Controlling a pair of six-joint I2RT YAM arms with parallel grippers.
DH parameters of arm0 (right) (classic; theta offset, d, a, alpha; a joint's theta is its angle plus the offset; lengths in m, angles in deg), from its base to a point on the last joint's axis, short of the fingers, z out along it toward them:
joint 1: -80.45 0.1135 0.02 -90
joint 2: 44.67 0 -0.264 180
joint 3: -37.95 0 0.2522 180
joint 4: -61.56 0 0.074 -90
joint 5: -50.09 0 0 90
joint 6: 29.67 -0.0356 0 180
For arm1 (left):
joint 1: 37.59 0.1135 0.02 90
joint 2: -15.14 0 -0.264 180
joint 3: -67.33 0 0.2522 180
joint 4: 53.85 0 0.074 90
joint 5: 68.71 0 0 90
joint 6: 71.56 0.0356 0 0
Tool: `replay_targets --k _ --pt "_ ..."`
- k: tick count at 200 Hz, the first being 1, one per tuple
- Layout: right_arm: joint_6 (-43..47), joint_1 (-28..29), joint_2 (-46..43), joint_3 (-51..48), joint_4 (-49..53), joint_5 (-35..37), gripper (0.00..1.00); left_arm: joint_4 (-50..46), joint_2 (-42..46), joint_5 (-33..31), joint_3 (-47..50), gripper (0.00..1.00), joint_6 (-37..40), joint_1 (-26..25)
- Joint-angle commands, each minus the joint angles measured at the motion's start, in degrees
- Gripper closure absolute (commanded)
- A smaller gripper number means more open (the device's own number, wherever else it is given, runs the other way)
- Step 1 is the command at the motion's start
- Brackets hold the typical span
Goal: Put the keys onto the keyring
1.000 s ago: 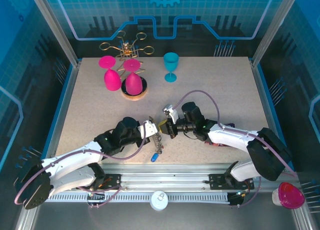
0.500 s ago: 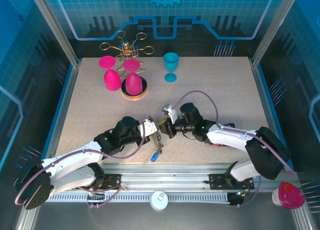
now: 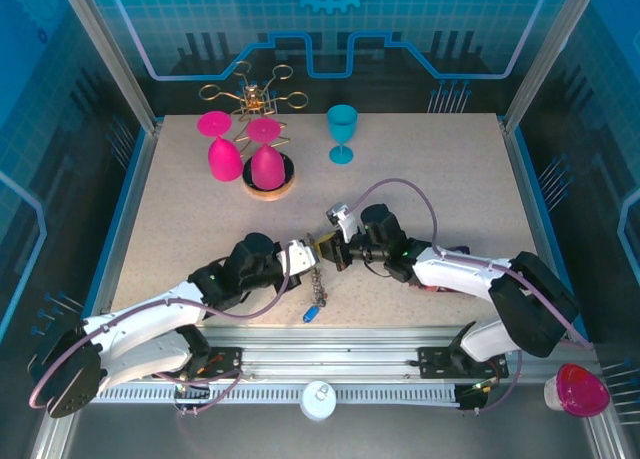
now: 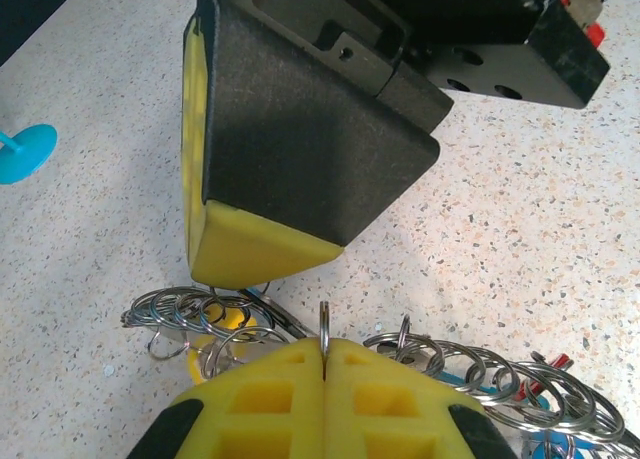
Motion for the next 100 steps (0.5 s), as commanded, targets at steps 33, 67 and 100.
replay_targets --k 33,67,100 --pt "4.3 -1.8 -7.2 -2.8 7.1 -2.8 1.00 3.9 0.7 -2.3 -0.1 1.00 -1.3 0.3" --pt "5.0 -1.0 -7.0 -2.0 7.5 -8.5 1.00 4.6 0.2 -1.2 -0.3 1.00 -2.5 0.3" --pt "3.3 -0.8 -5.6 -1.2 5.4 -10.7 1.00 4.6 0.1 -0.2 -0.2 1.00 -3.7 0.3"
